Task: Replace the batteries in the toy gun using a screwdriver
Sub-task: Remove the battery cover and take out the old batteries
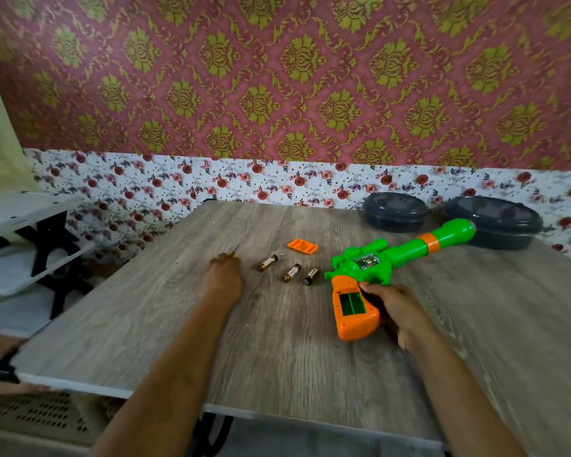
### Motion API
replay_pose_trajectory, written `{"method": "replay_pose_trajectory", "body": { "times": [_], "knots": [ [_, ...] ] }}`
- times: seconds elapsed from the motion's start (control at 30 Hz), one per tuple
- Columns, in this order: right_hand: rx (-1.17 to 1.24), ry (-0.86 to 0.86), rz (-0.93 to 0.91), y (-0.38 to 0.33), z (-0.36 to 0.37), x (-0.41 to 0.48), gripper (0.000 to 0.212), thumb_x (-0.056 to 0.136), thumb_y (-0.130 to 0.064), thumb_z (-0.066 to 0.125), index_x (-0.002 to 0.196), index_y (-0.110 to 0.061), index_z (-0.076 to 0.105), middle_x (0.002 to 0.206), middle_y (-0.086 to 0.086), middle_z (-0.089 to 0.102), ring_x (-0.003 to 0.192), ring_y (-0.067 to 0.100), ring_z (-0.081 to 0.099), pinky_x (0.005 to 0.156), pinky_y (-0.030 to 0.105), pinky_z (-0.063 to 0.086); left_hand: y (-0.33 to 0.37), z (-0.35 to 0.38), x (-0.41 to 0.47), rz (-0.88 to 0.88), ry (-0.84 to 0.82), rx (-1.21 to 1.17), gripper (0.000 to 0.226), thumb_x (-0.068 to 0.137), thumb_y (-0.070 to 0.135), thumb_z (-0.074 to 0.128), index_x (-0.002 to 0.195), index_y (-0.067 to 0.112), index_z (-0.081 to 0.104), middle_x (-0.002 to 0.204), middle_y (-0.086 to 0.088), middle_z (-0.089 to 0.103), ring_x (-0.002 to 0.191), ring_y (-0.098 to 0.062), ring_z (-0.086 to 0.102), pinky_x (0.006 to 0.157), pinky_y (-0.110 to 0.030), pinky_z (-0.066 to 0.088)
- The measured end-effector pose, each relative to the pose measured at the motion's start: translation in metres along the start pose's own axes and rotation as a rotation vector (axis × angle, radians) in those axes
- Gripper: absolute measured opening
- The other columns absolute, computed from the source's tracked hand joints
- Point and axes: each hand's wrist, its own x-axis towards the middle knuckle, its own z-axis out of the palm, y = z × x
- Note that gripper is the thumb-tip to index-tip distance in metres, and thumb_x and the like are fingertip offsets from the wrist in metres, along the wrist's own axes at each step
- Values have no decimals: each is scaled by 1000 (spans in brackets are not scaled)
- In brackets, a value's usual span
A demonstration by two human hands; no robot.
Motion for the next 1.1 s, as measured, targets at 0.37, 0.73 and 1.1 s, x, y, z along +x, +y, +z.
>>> {"method": "replay_pose_trajectory", "body": {
  "times": [0.37,0.73,1.1],
  "knots": [
    [-110,-80,58,-9,-1,-11,7,84,-12,63,78,-9,65,49,-5,65,42,5,60,43,13,45,-2,-11,-12,30,178,-153,46,97,15,38,143,21,38,155,-14,23,142,-32,20,115,-45,19],
    [-217,-118,180,-14,-2,-55,11,85,-11,63,76,-10,58,46,-3,63,39,5,58,37,14,45,84,-27,-106,464,-57,-489,46,94,21,56,138,12,45,142,-9,47,131,-24,42,101,-21,28],
    [-619,93,-67,-20,-28,-84,31,79,-28,69,57,-11,55,64,17,66,50,21,64,50,27,53,104,-24,-124,527,-263,-265,54,91,33,58,141,20,42,151,-12,33,142,-21,23,112,-26,17]
  ]
}}
